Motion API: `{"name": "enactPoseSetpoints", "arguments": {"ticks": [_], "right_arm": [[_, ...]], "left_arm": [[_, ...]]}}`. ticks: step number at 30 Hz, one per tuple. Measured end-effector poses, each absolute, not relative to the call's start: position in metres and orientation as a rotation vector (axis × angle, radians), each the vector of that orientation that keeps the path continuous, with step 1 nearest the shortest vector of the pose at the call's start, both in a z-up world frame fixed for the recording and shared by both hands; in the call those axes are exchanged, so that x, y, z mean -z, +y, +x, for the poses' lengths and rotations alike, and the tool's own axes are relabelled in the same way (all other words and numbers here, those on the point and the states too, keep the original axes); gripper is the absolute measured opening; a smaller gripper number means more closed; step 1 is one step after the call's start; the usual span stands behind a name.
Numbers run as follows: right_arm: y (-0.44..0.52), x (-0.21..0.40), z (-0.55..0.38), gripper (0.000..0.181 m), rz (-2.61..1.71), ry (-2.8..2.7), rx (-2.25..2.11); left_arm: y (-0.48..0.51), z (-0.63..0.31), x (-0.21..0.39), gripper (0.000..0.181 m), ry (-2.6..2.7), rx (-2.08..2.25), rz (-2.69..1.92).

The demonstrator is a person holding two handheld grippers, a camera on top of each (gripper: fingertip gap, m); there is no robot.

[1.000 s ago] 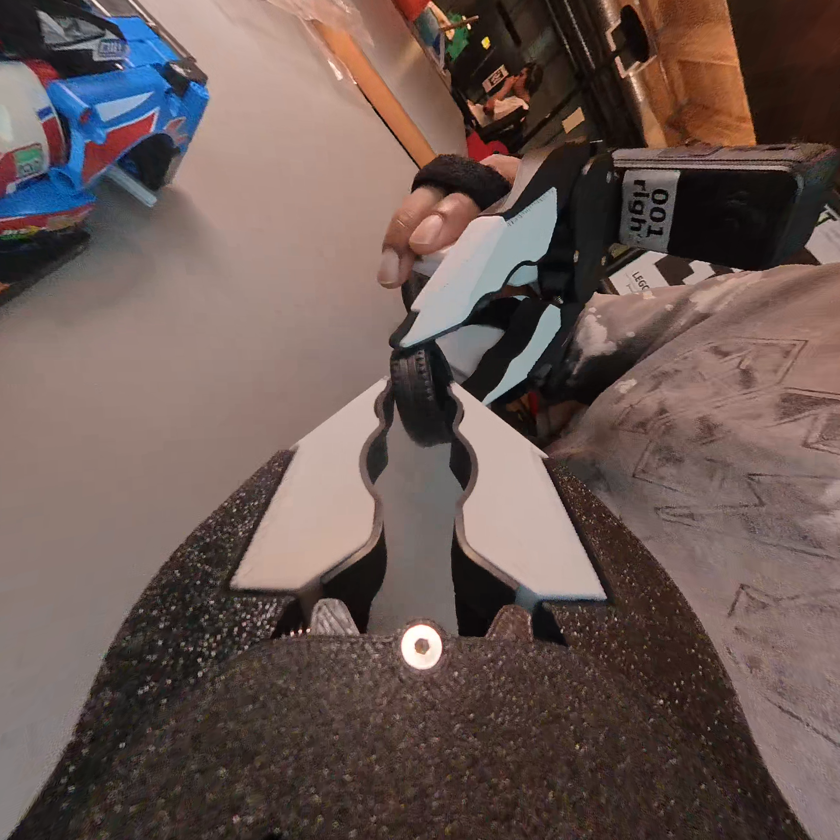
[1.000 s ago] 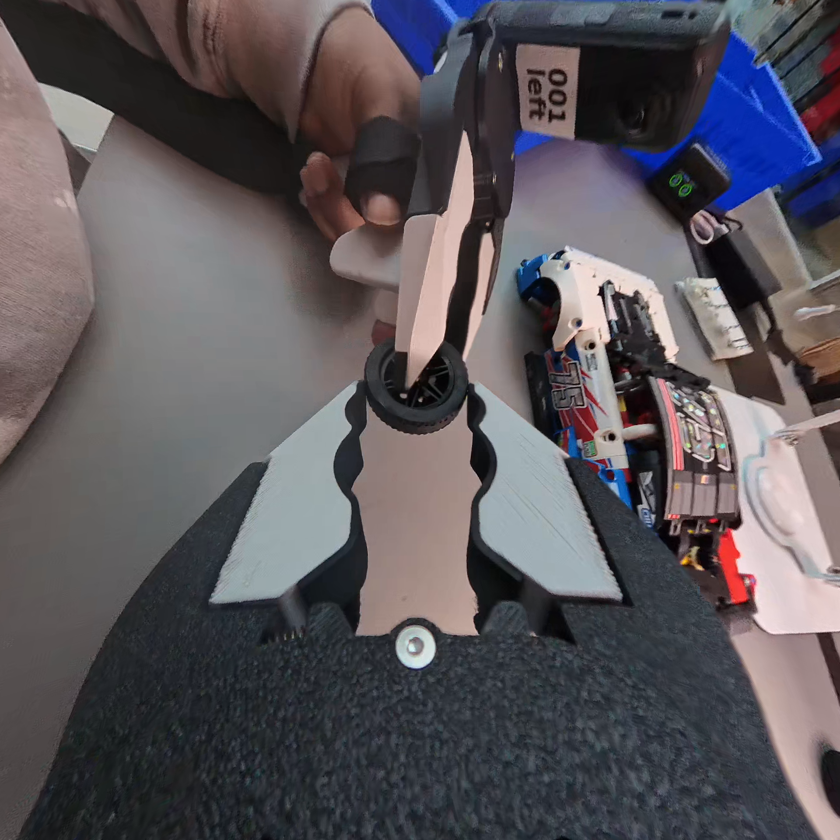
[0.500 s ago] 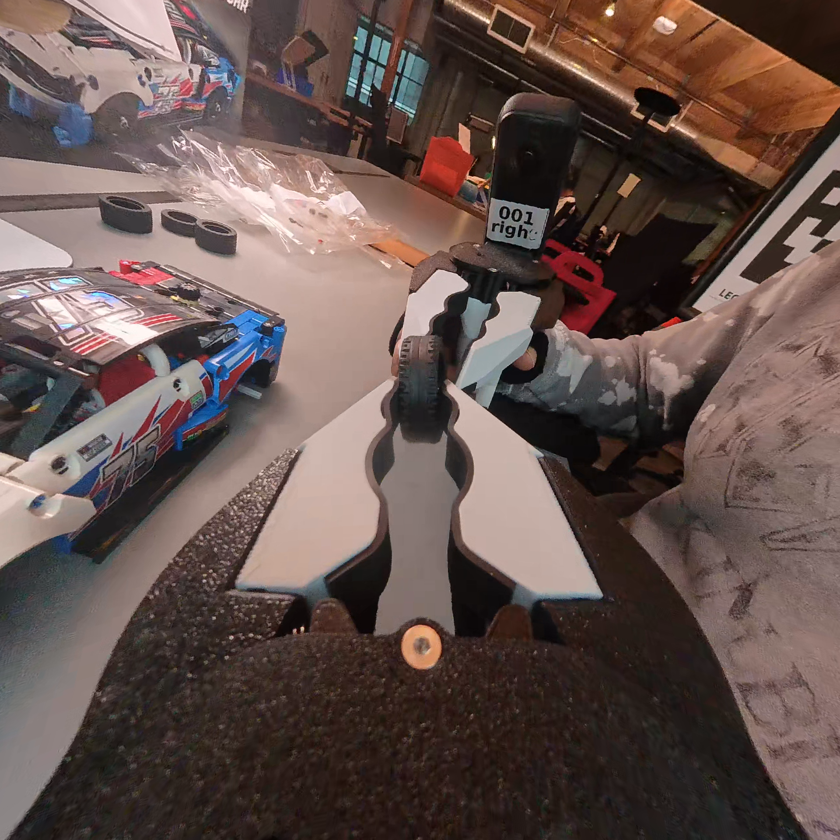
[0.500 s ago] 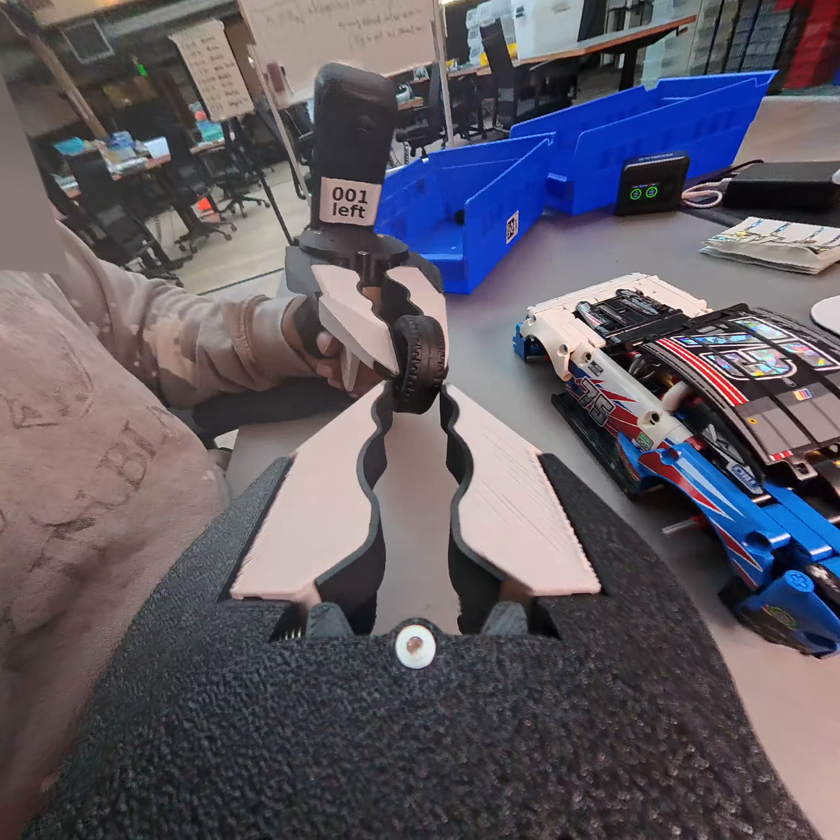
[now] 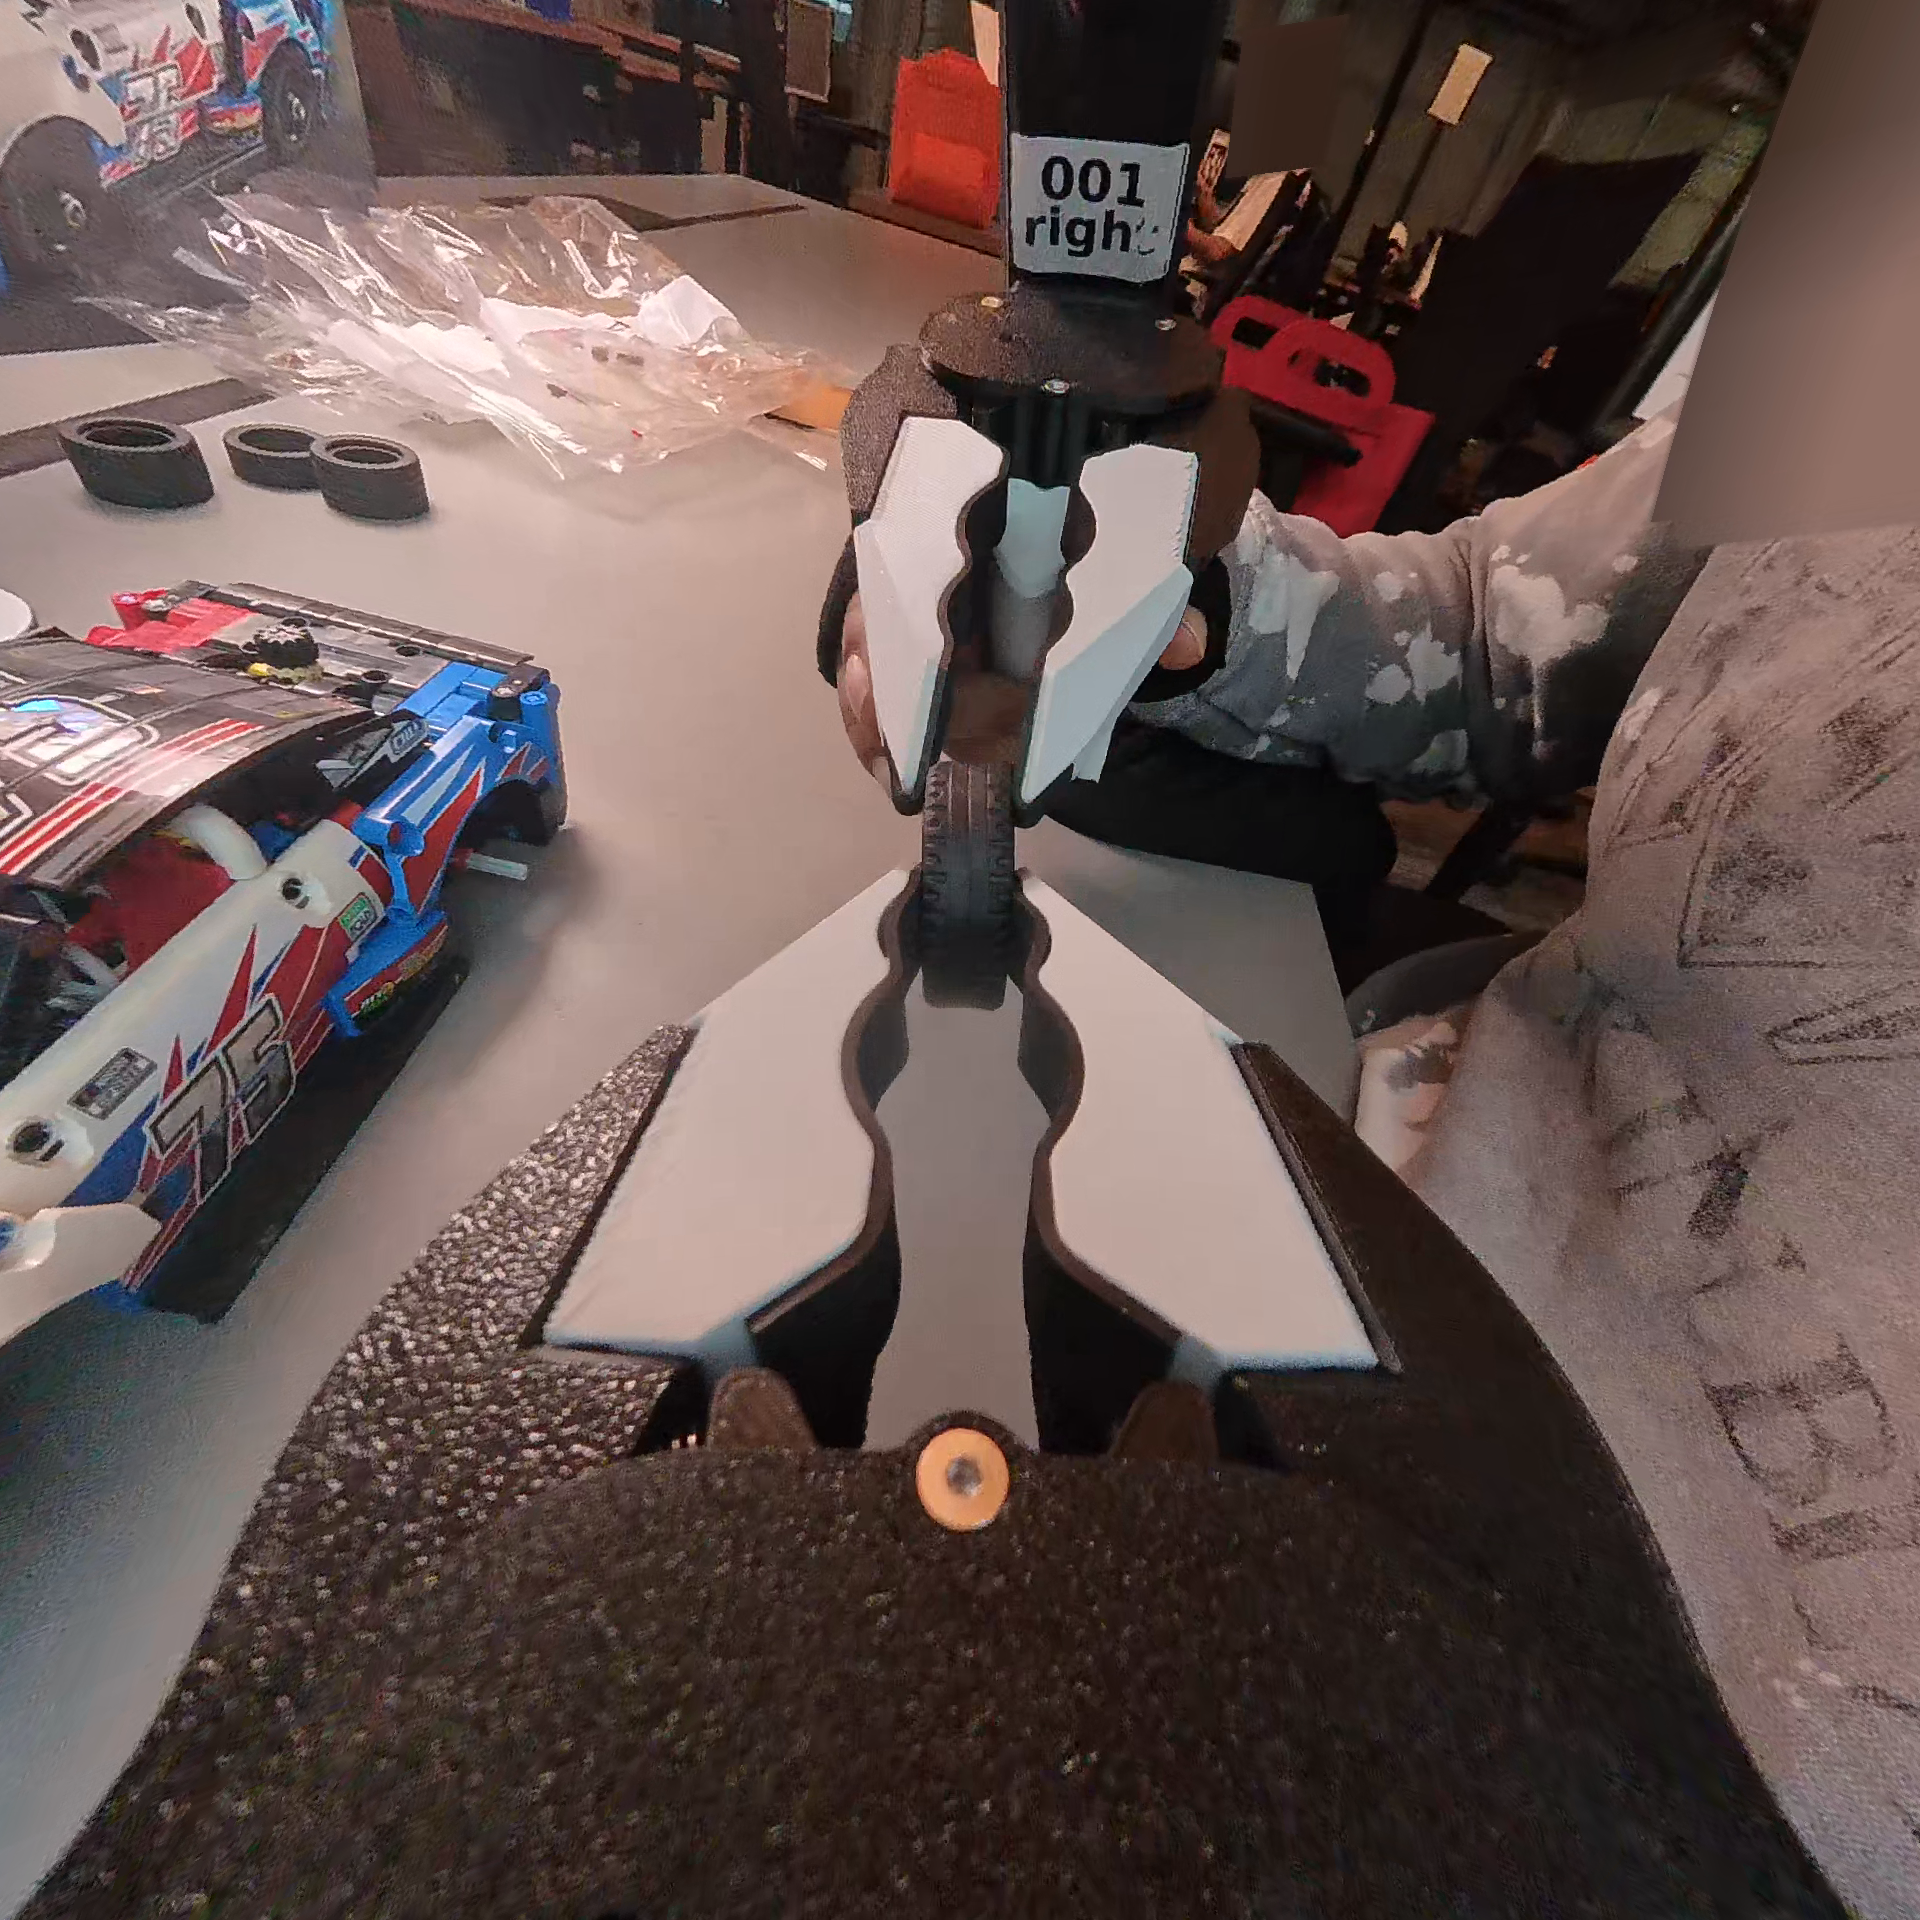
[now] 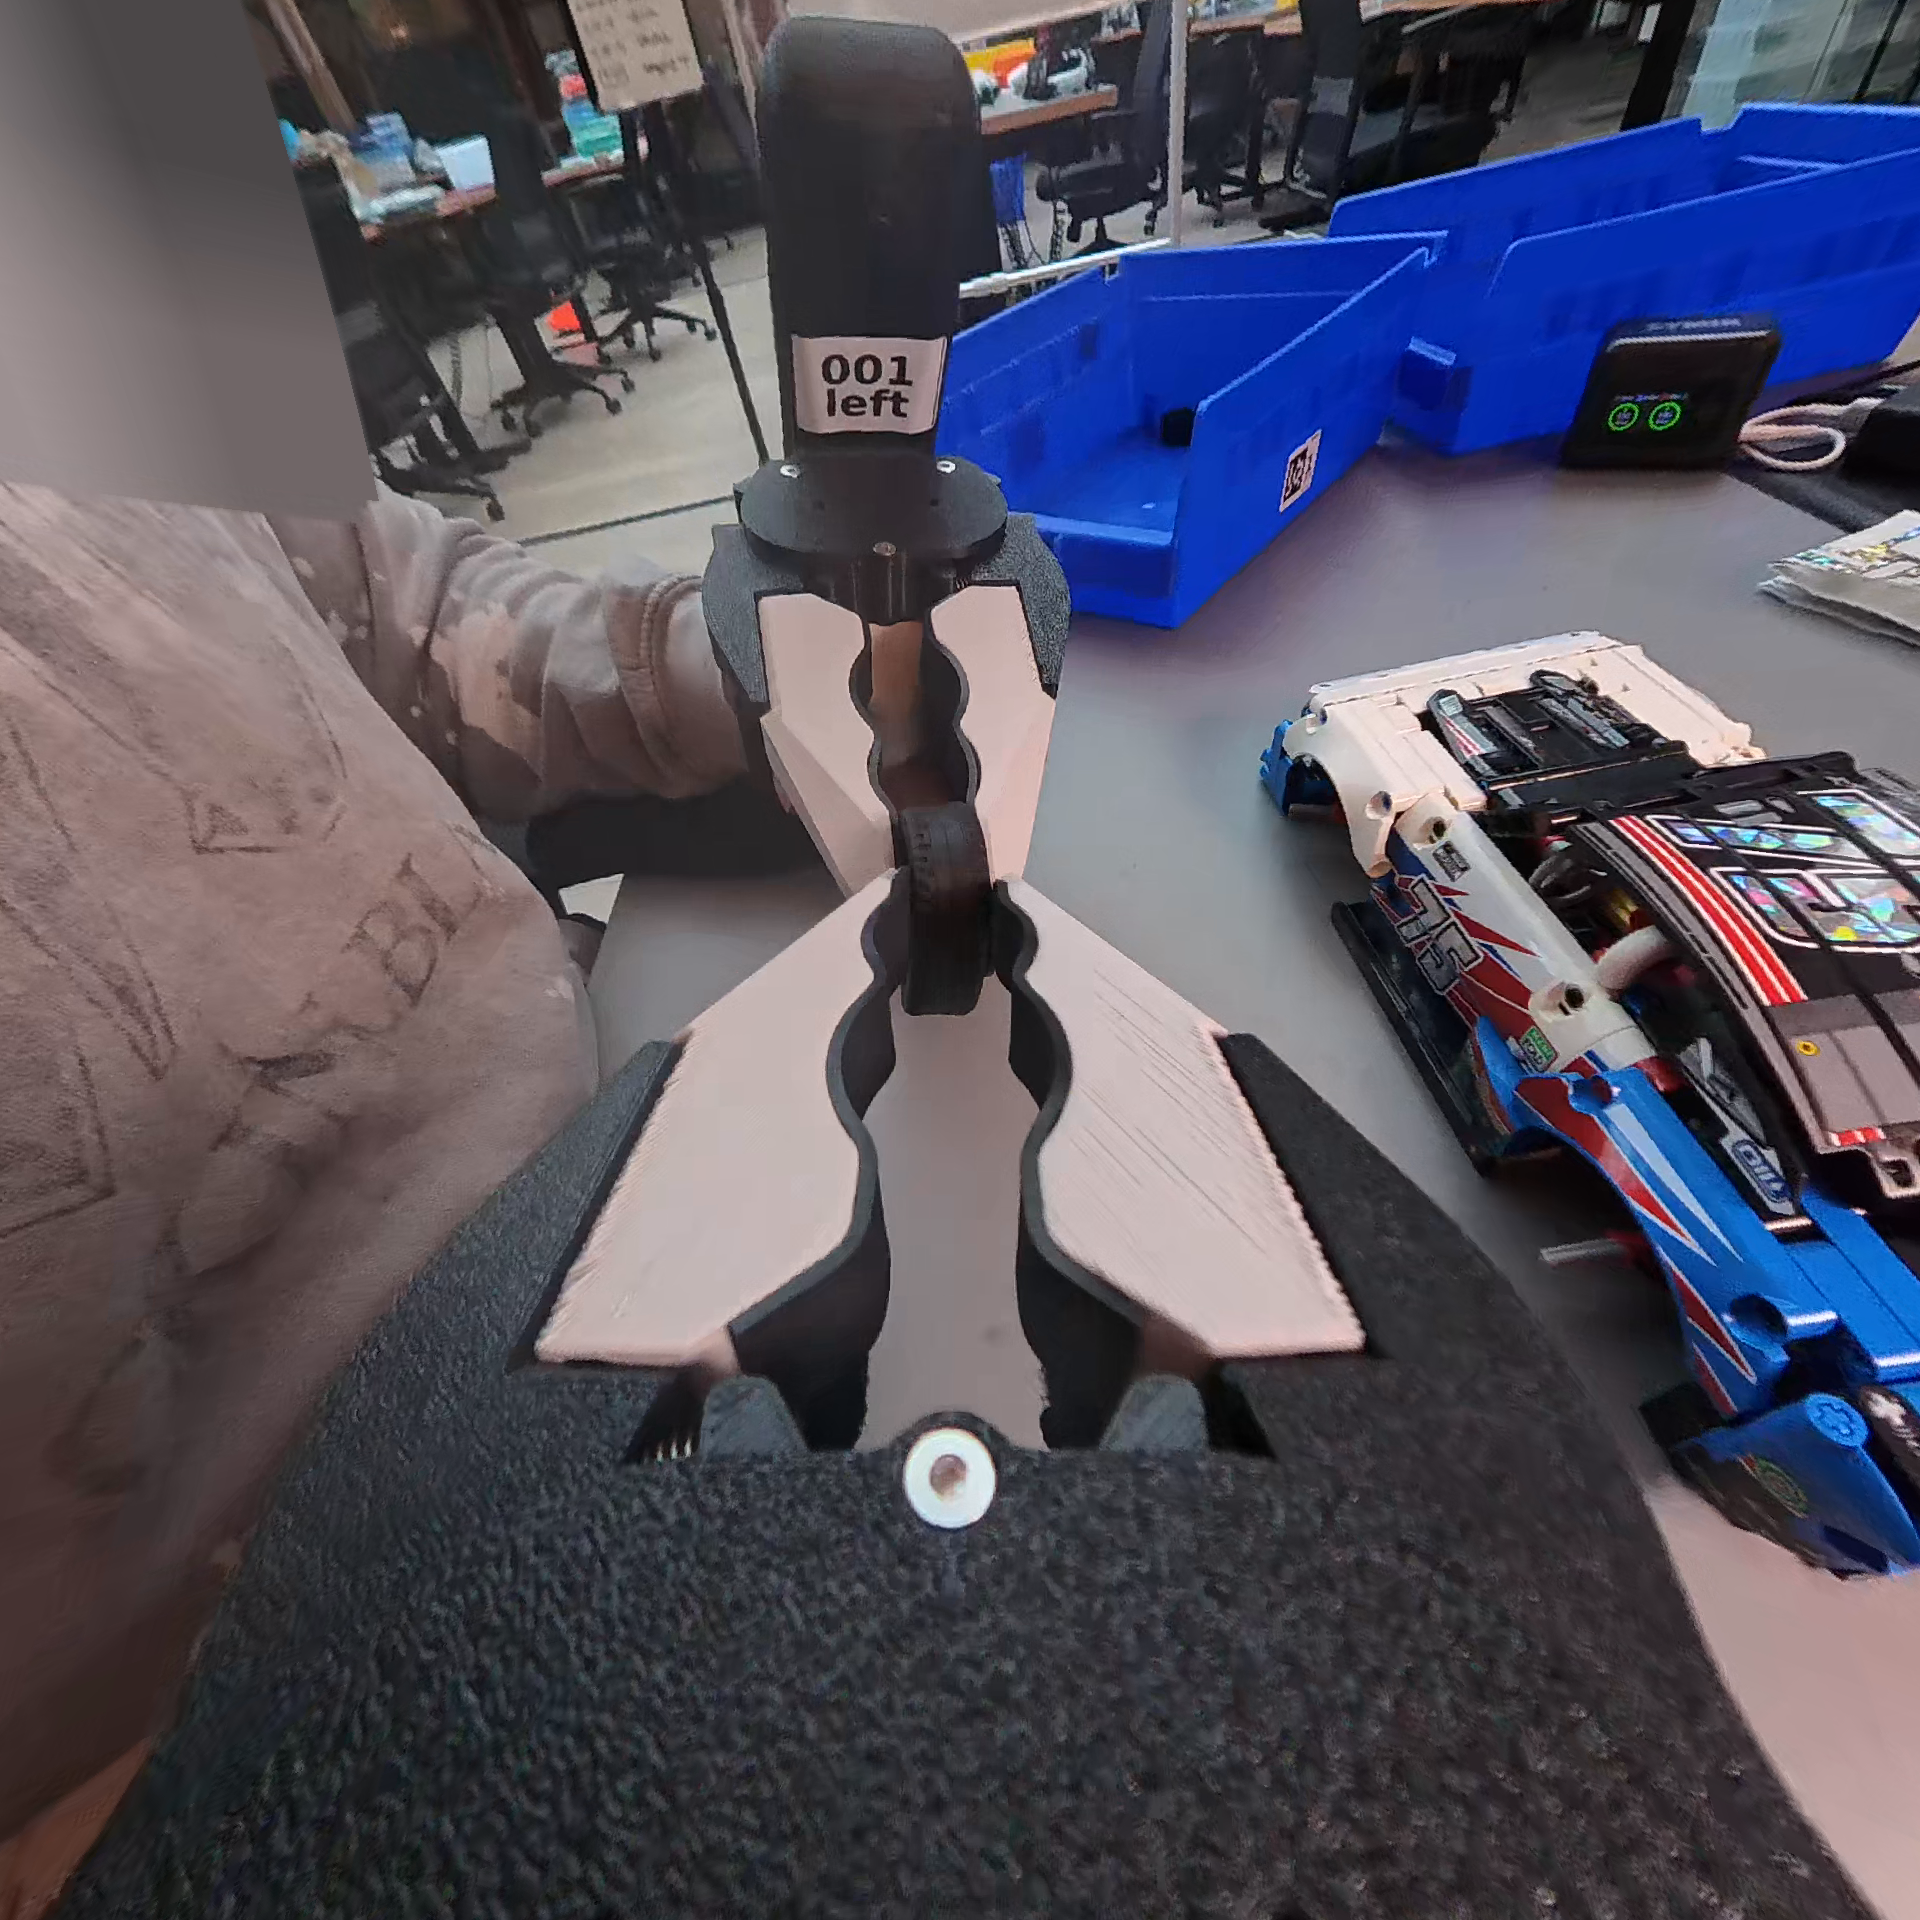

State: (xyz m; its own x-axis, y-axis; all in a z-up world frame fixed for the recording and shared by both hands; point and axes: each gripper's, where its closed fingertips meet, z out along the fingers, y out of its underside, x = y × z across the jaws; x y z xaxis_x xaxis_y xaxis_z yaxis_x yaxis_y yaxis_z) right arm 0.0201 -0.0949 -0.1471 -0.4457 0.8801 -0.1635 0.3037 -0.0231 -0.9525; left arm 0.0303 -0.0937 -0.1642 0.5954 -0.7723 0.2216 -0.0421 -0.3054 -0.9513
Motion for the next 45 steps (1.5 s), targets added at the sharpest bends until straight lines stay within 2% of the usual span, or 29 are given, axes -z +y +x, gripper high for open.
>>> {"name": "enactPoseSetpoints", "arguments": {"ticks": [9,28,32,34,35,37,39,41,45], "right_arm": [[-0.075,0.148,0.004,0.01,-1.083,-1.59,-1.061],[-0.078,0.17,0.003,0.006,-0.699,-1.635,-0.429],[-0.078,0.17,0.006,0.005,-0.709,-1.631,-0.439],[-0.138,0.179,0.007,0.0,-0.606,-1.768,-0.695],[-0.146,0.184,0.004,0.0,-0.557,-1.771,-0.639],[-0.093,0.155,0.007,0.0,-0.73,-1.624,-0.67],[-0.063,0.124,0.016,0.0,-0.866,-1.499,-0.855],[-0.057,0.117,0.015,0.0,-0.945,-1.434,-1.02],[-0.068,0.139,0.013,0.043,-1.146,-1.556,-1.335]], "left_arm": [[-0.075,0.015,0.167,0.014,0.293,1.124,-1.836],[-0.068,0.012,0.196,0.016,0.04,1.264,-1.947],[-0.065,0.013,0.199,0.016,0.036,1.229,-1.962],[-0.05,-0.001,0.187,0.011,-0.033,1.189,-1.89],[-0.053,0.002,0.171,0.012,0.055,1.168,-1.847],[-0.057,0.002,0.16,0.013,0.262,0.899,-1.824],[-0.053,-0.012,0.167,0.013,0.233,0.824,-1.847],[-0.056,-0.012,0.164,0.013,0.288,0.79,-1.812],[-0.074,0.007,0.156,0.014,0.565,0.653,-1.706]]}}
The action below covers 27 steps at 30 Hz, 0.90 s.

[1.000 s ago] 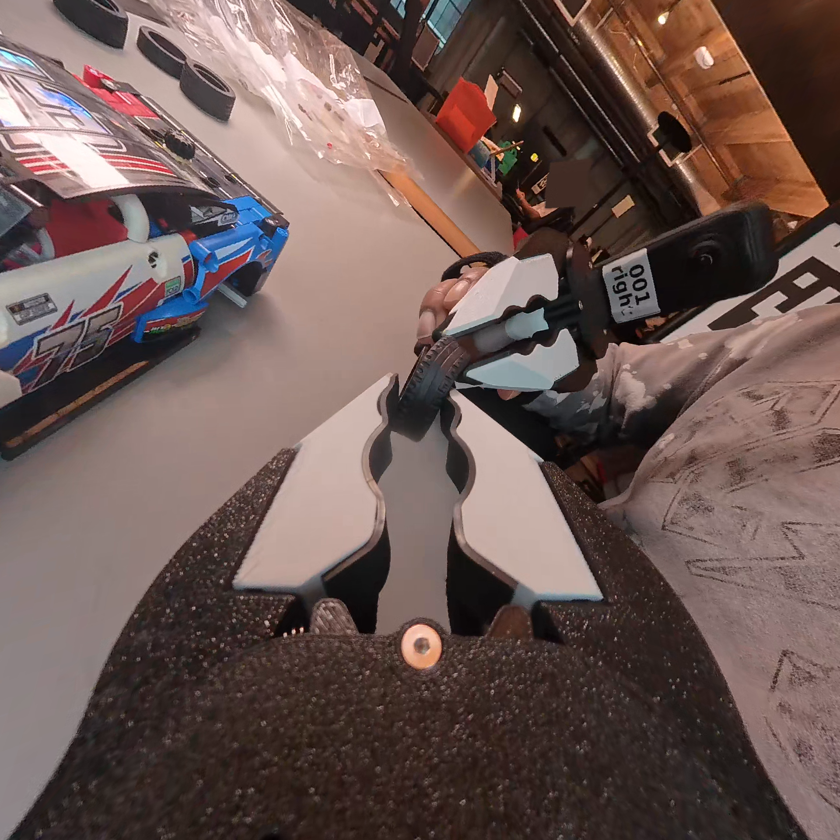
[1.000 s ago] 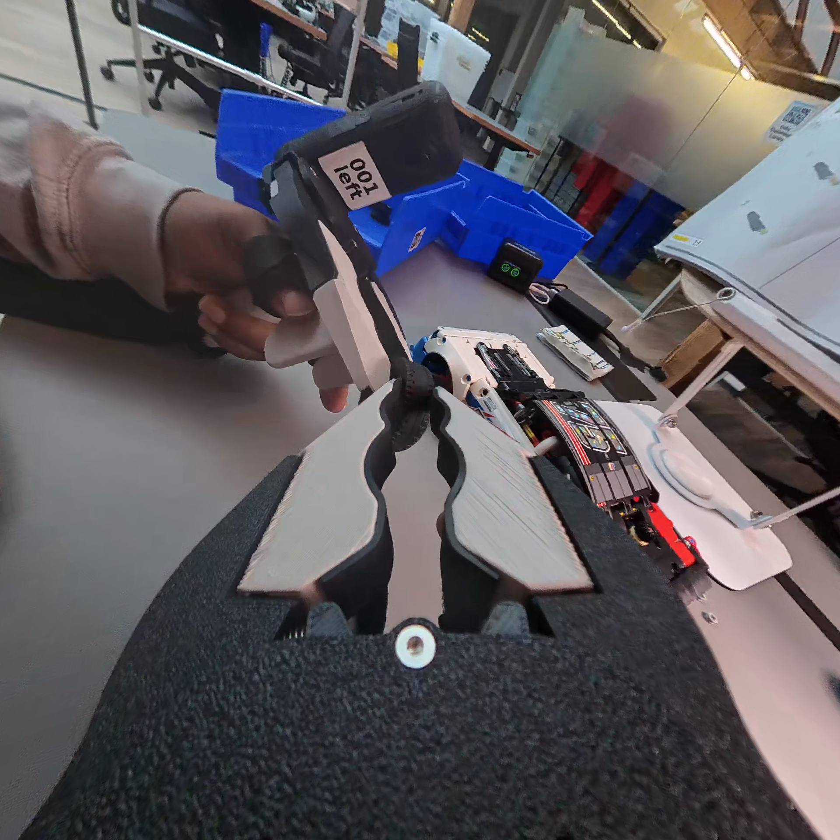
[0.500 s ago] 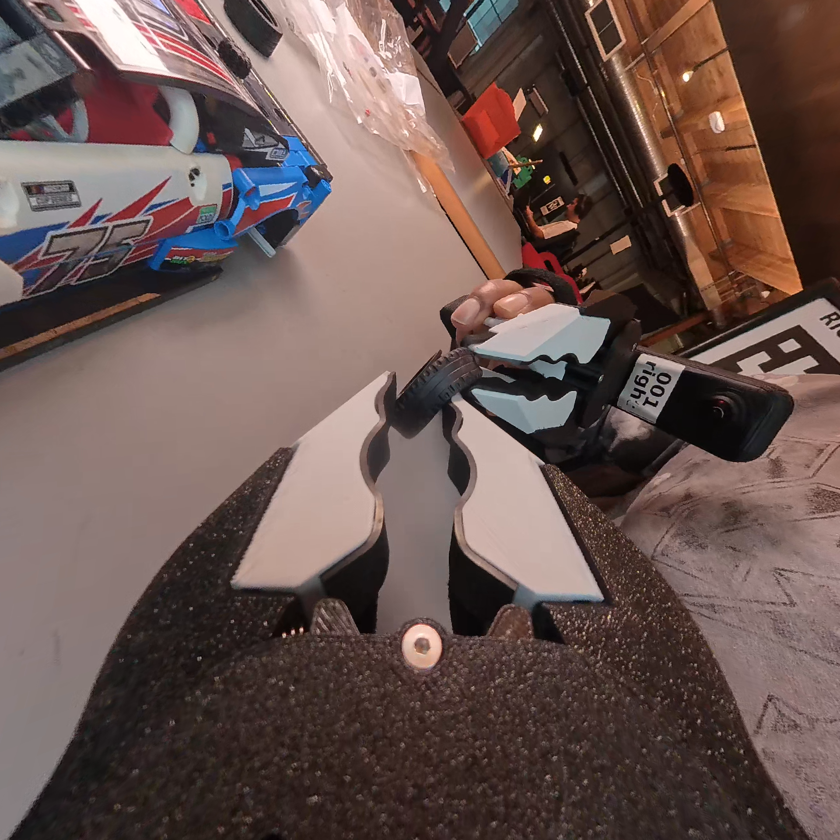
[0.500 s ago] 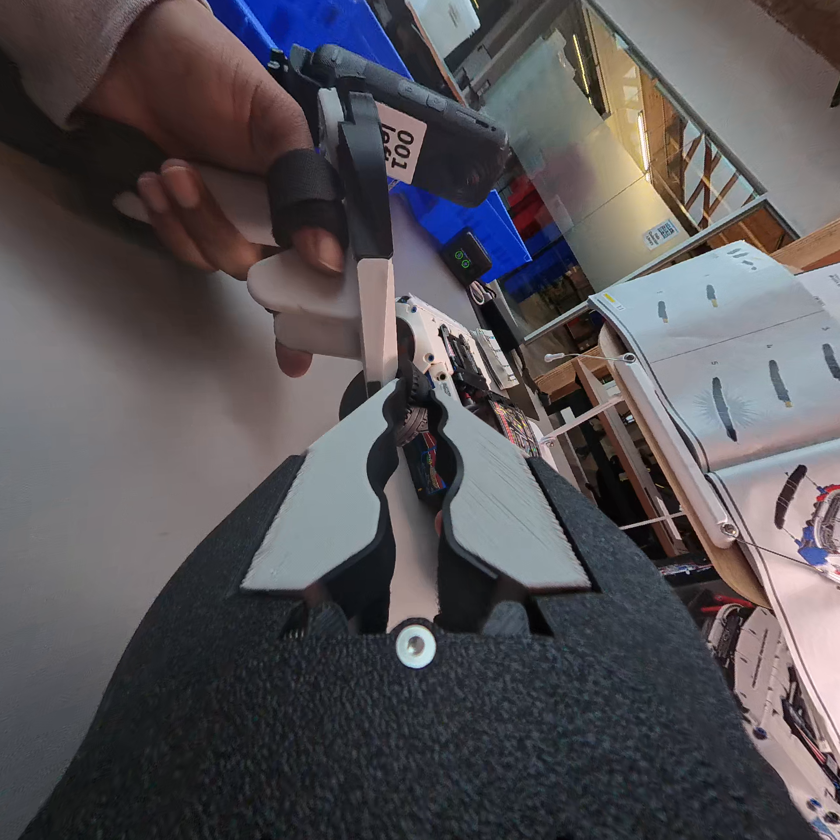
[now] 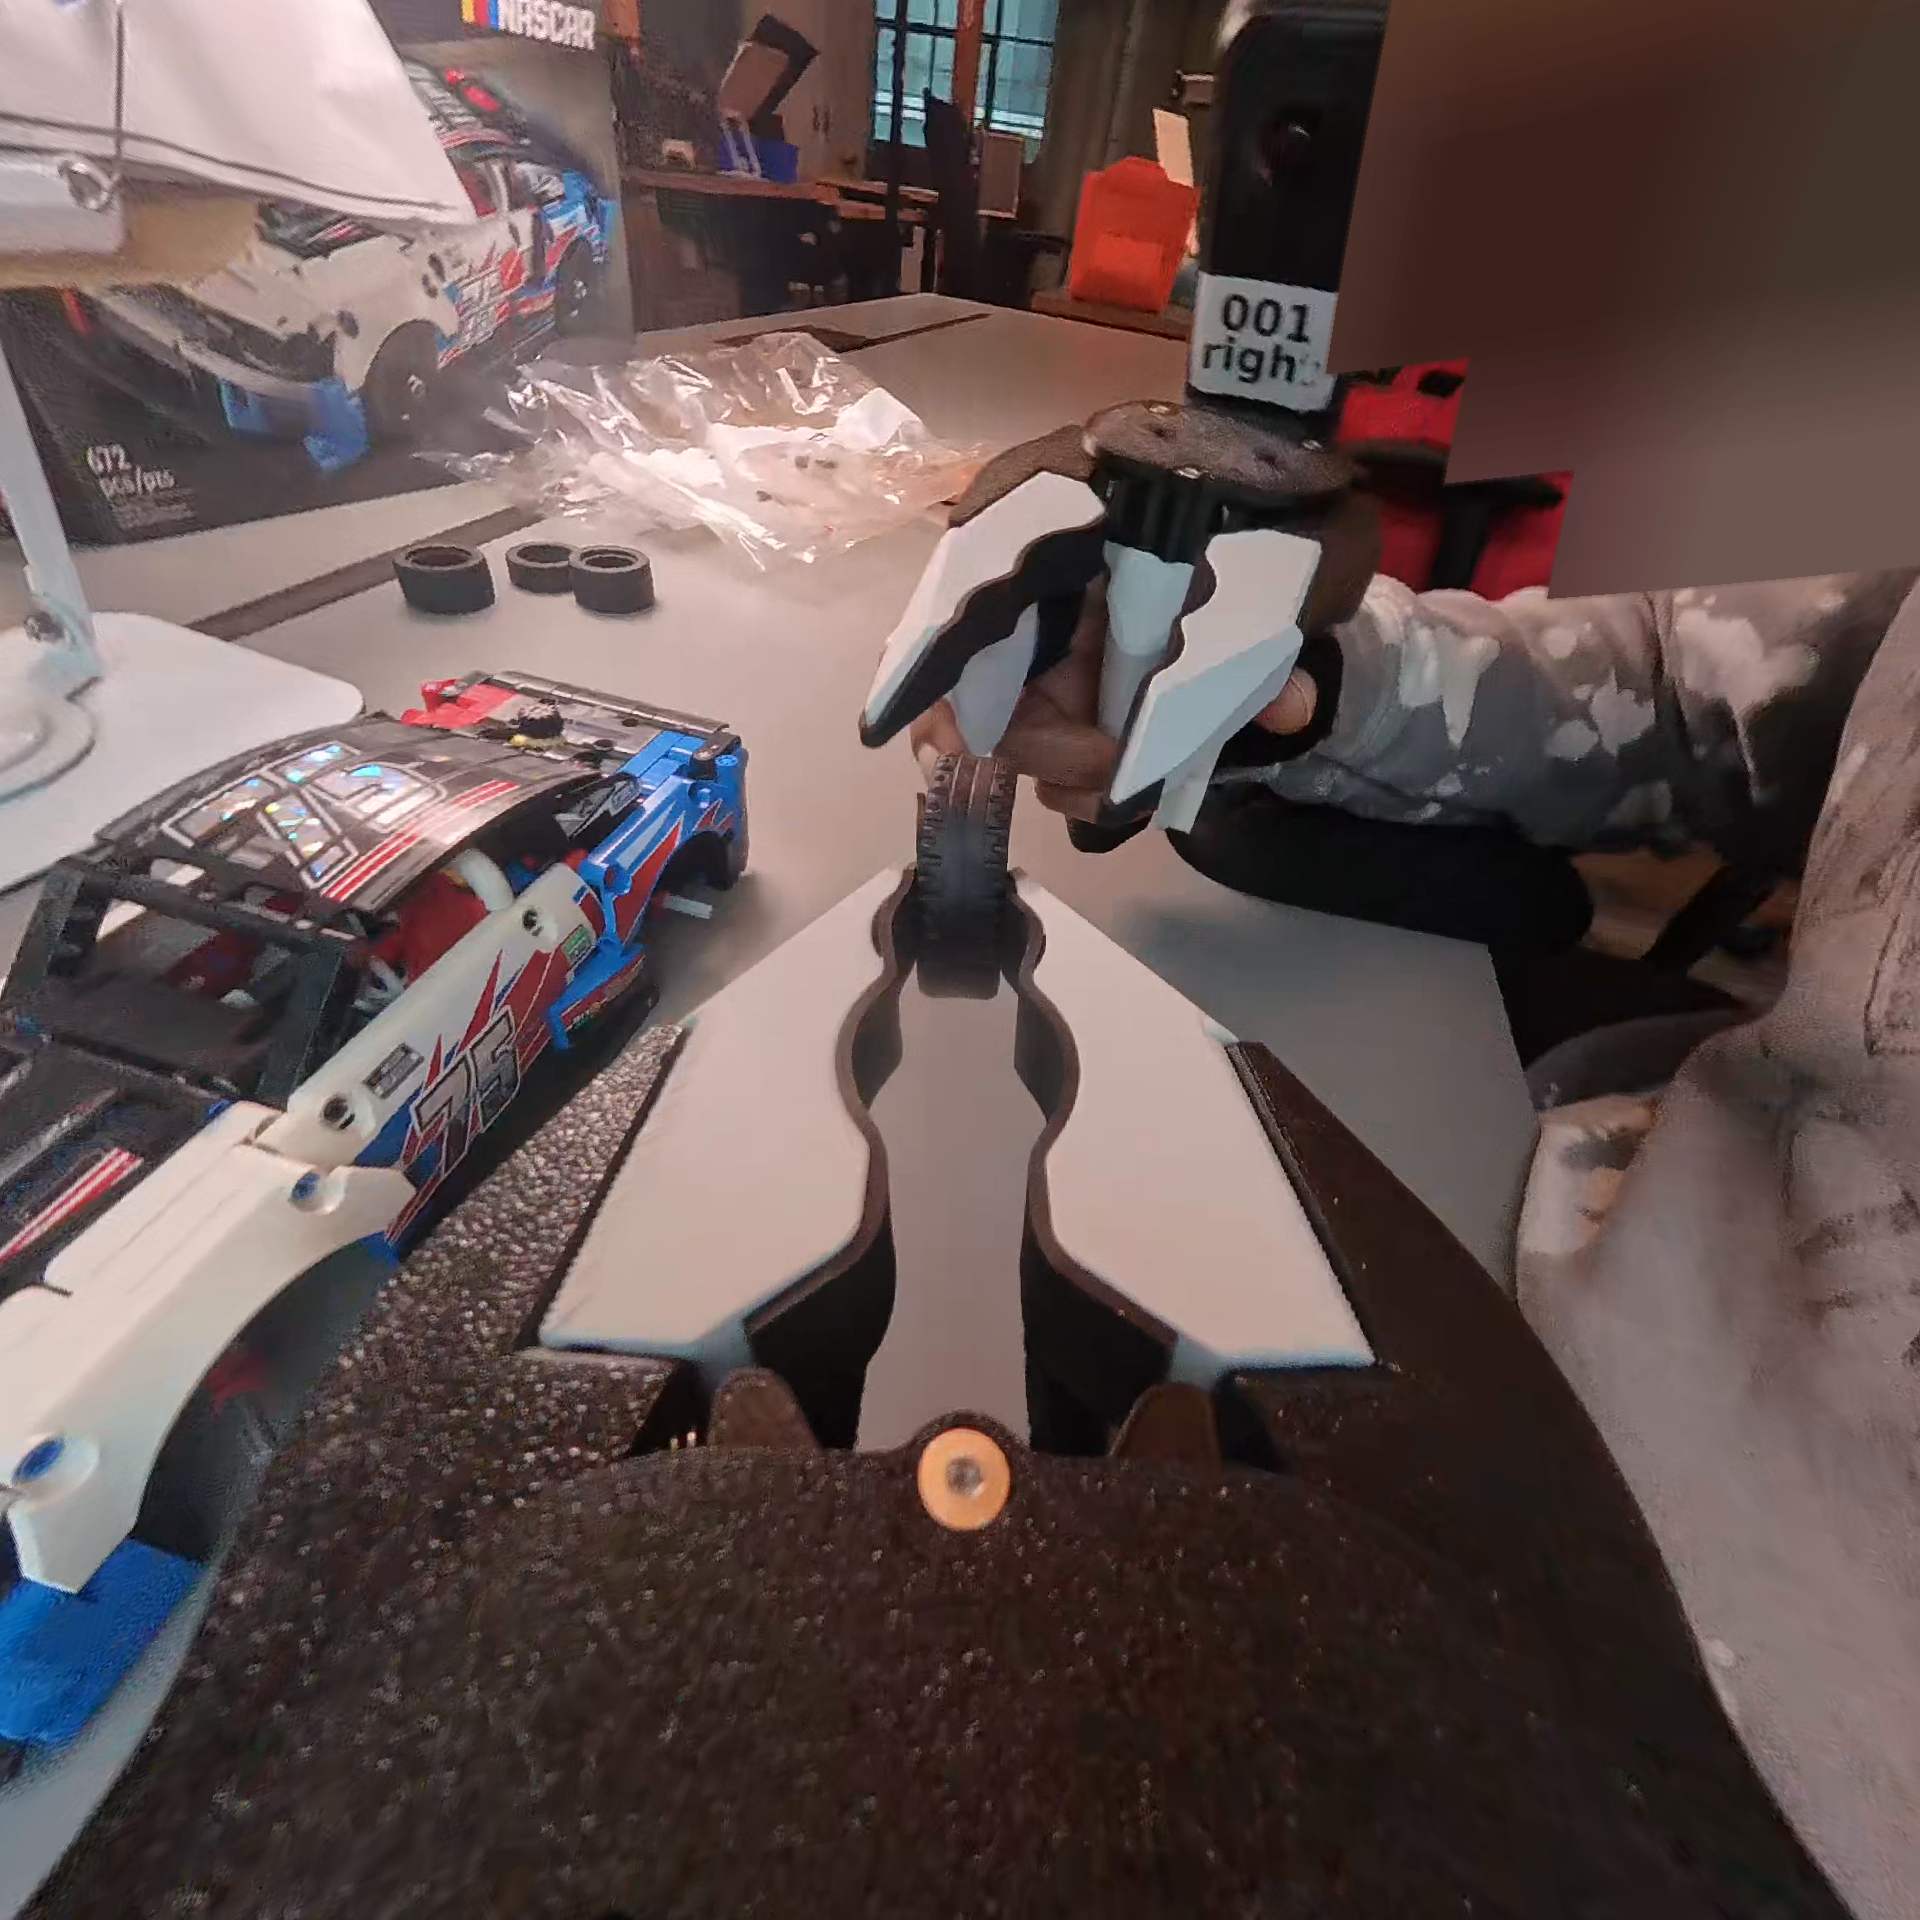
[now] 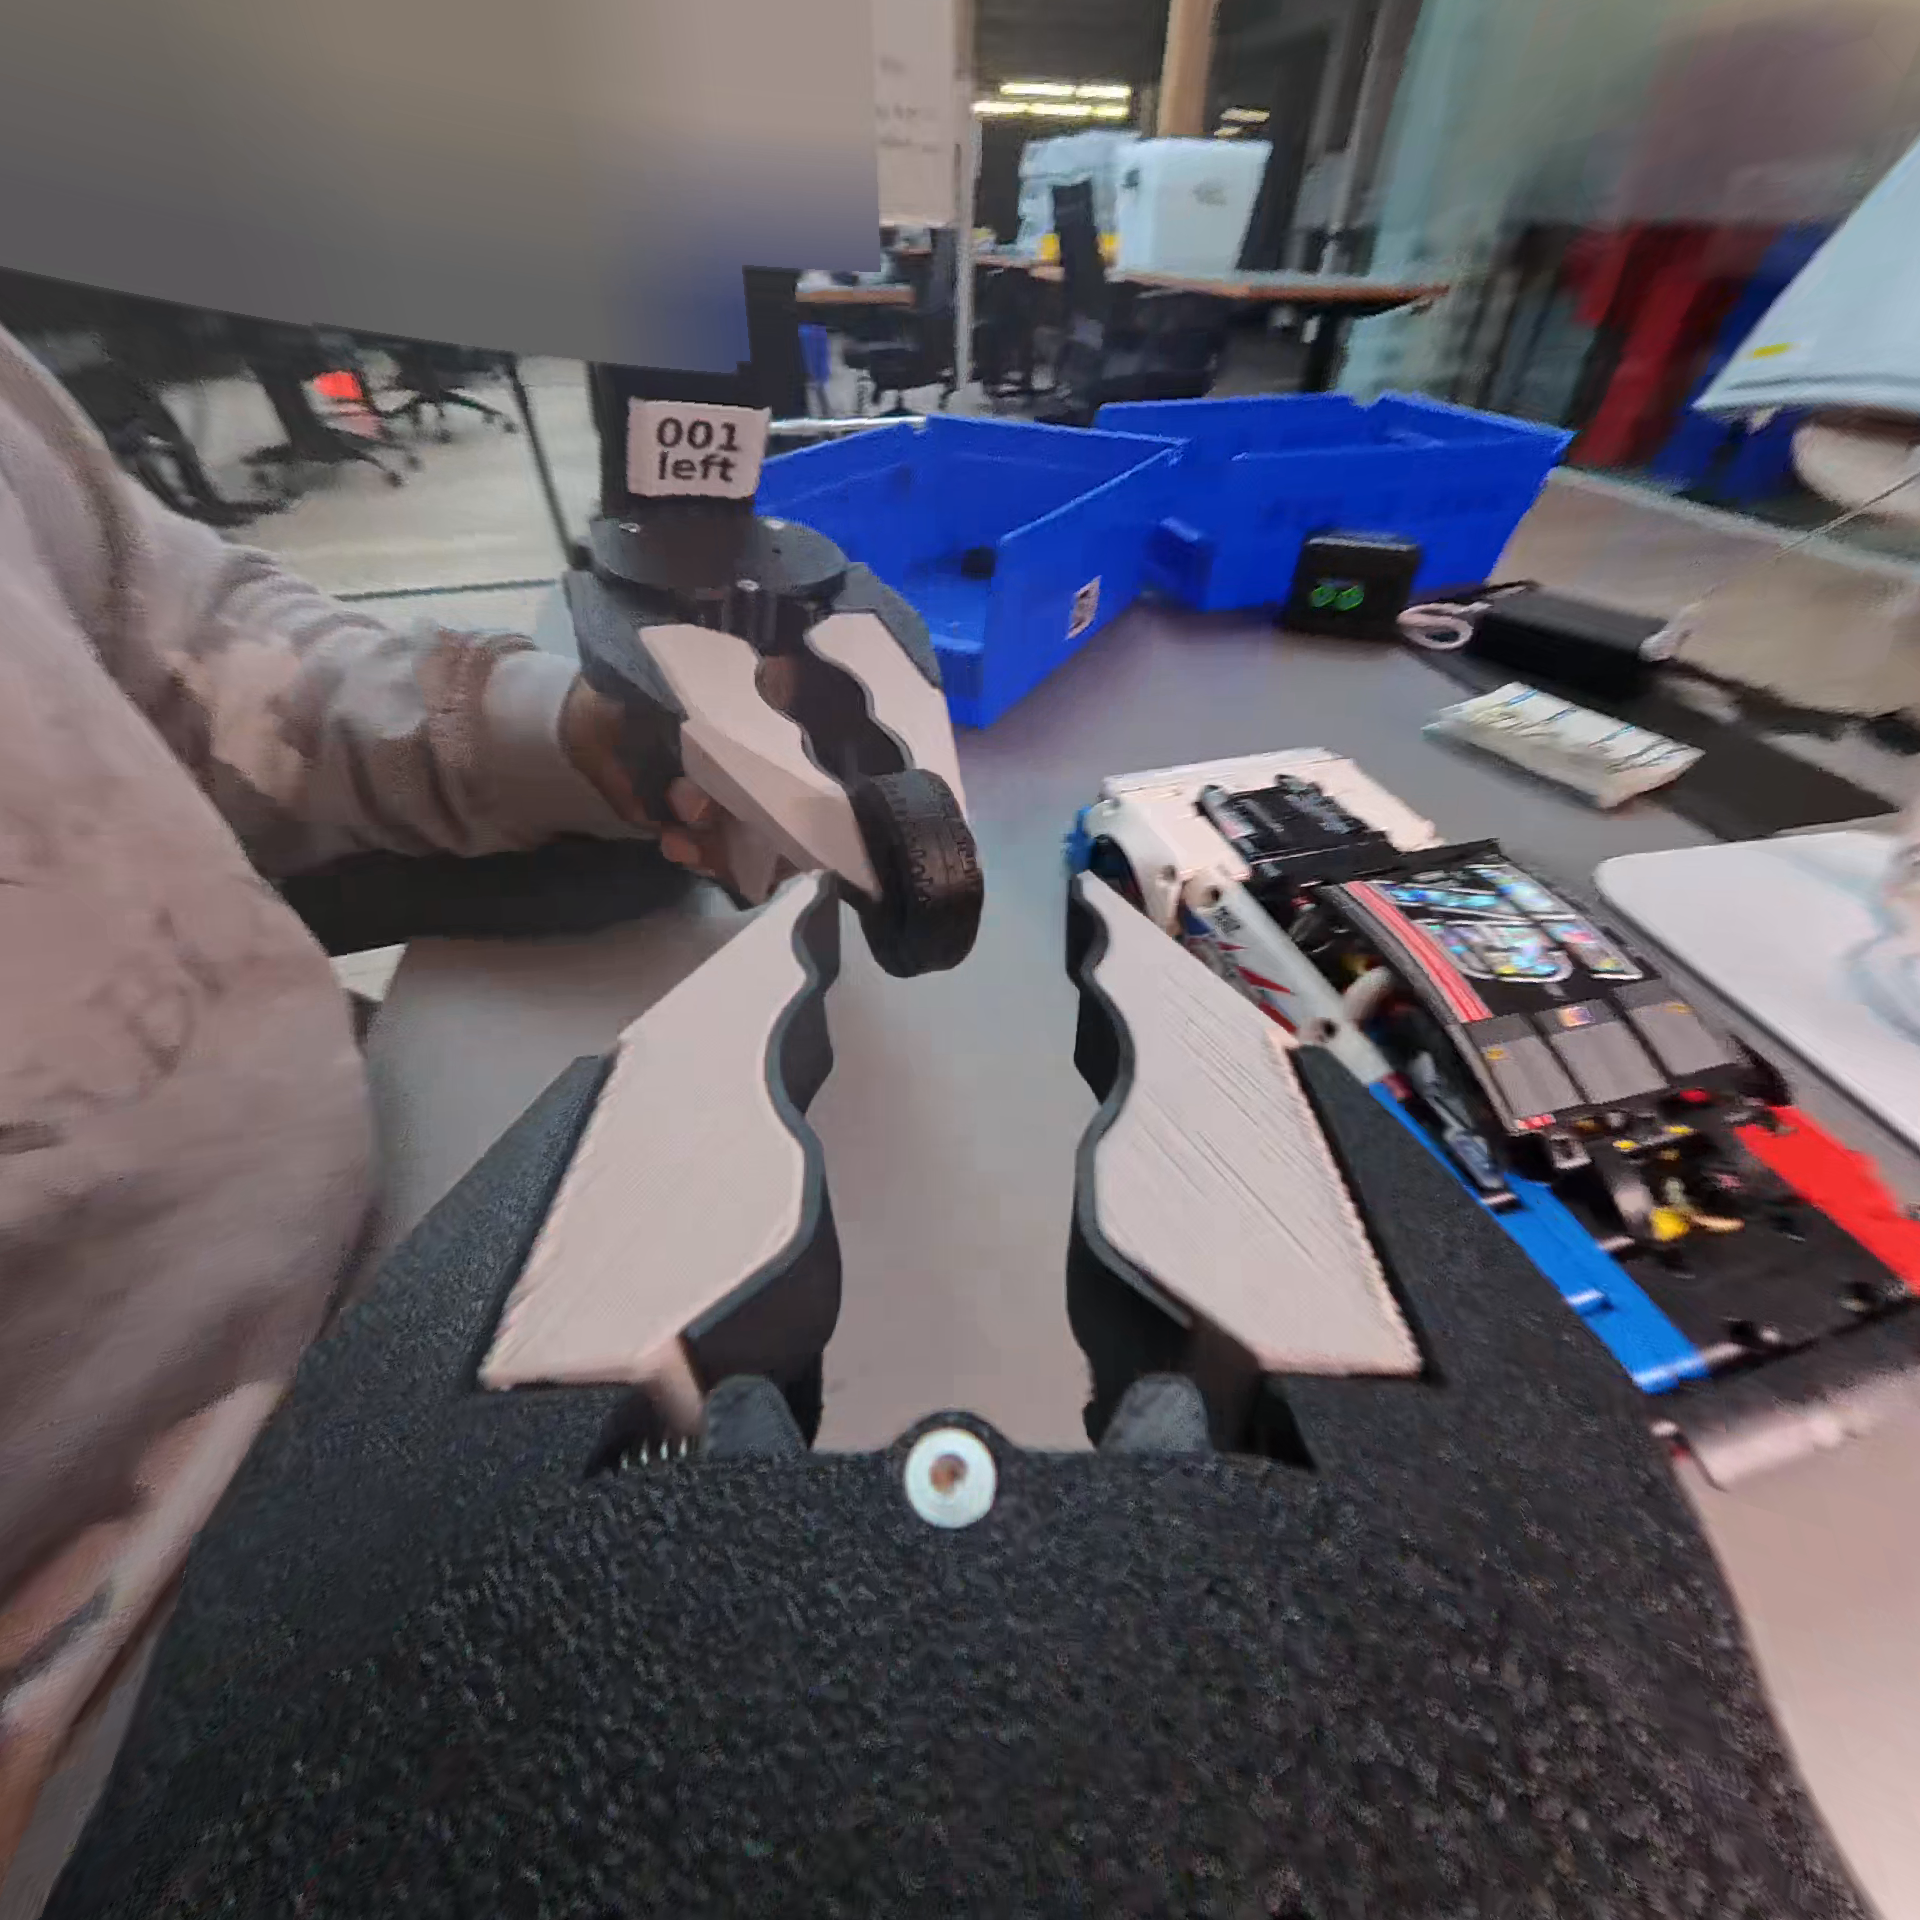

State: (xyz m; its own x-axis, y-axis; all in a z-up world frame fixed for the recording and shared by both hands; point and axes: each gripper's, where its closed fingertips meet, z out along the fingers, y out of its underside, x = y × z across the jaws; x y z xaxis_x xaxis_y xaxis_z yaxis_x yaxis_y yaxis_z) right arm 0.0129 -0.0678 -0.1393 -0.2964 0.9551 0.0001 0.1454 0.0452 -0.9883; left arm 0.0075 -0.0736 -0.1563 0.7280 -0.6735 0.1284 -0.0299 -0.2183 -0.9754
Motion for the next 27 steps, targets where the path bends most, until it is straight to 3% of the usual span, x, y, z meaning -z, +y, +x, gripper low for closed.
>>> {"name": "enactPoseSetpoints", "arguments": {"ticks": [3,6,19,27], "right_arm": [[-0.087,0.146,0.019,0.042,-1.096,-1.693,-1.373],[-0.092,0.147,0.022,0.019,-1.027,-1.726,-1.311],[-0.075,0.126,0.015,0.012,-0.975,-1.54,-1.138],[-0.075,0.123,0.009,0.009,-0.834,-1.514,-0.794]], "left_arm": [[-0.08,0.018,0.158,0.014,0.706,0.539,-1.659],[-0.086,0.025,0.162,0.013,0.809,0.457,-1.633],[-0.074,0.014,0.143,0.014,0.501,0.673,-1.653],[-0.066,0.004,0.144,0.016,0.301,0.704,-1.696]]}}
